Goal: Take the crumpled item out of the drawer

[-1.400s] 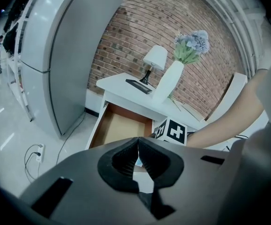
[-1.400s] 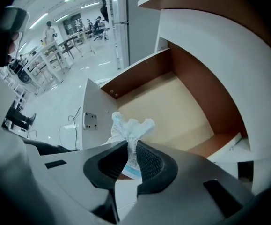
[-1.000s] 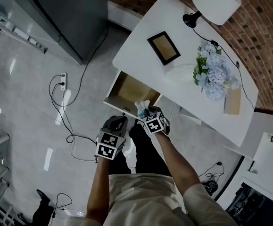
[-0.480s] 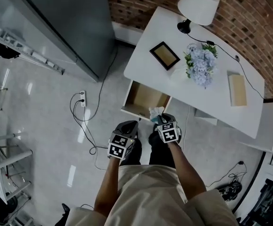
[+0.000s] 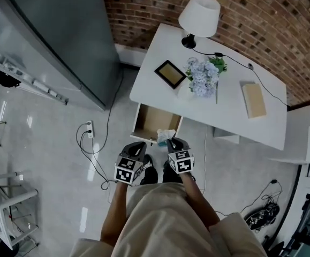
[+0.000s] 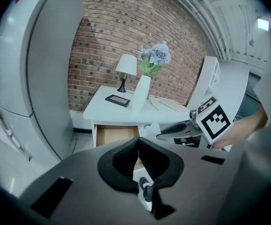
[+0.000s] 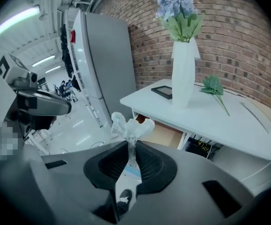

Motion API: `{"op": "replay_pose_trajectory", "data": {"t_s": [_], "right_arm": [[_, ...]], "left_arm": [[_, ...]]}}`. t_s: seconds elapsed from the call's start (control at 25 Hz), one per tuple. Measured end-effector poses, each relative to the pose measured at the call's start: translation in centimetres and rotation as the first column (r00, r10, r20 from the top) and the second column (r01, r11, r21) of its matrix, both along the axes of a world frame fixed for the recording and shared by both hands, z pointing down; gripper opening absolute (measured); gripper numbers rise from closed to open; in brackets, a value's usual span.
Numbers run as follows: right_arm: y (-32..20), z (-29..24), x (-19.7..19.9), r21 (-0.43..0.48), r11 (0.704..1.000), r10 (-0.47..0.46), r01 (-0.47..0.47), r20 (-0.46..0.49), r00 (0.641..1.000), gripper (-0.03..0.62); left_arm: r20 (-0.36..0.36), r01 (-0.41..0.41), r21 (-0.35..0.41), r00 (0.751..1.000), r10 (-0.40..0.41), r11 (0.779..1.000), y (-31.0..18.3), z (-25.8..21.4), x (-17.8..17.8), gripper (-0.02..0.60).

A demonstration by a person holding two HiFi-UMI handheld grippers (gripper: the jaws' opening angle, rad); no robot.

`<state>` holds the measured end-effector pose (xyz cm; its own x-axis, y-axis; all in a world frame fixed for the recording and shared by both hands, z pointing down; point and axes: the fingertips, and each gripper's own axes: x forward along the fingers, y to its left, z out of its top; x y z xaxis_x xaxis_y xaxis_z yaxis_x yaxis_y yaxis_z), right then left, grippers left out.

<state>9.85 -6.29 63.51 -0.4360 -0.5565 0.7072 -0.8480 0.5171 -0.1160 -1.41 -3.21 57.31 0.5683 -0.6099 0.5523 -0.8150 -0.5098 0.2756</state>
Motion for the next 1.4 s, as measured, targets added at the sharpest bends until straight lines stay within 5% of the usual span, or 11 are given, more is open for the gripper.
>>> {"op": "replay_pose_trajectory", "data": {"t_s": [0.52,1.4], "right_arm": [[0.9,-5.9,-0.4,0.141,0.986,-0.095,0.09,0.026,0.995,0.072],[0.7,-5.9,0.6,0.118,0.992,-0.051,0.04,0.096,0.994,0.072]], "left_arm": [[0.015,0.011,0.021,1.0,-0.011,1.0,0.0,-0.7,0.1,0.017],[0.021,-0.01,0.019,1.0,0.009,1.0,-0.1,-0.7,0.5,0.017]]}}
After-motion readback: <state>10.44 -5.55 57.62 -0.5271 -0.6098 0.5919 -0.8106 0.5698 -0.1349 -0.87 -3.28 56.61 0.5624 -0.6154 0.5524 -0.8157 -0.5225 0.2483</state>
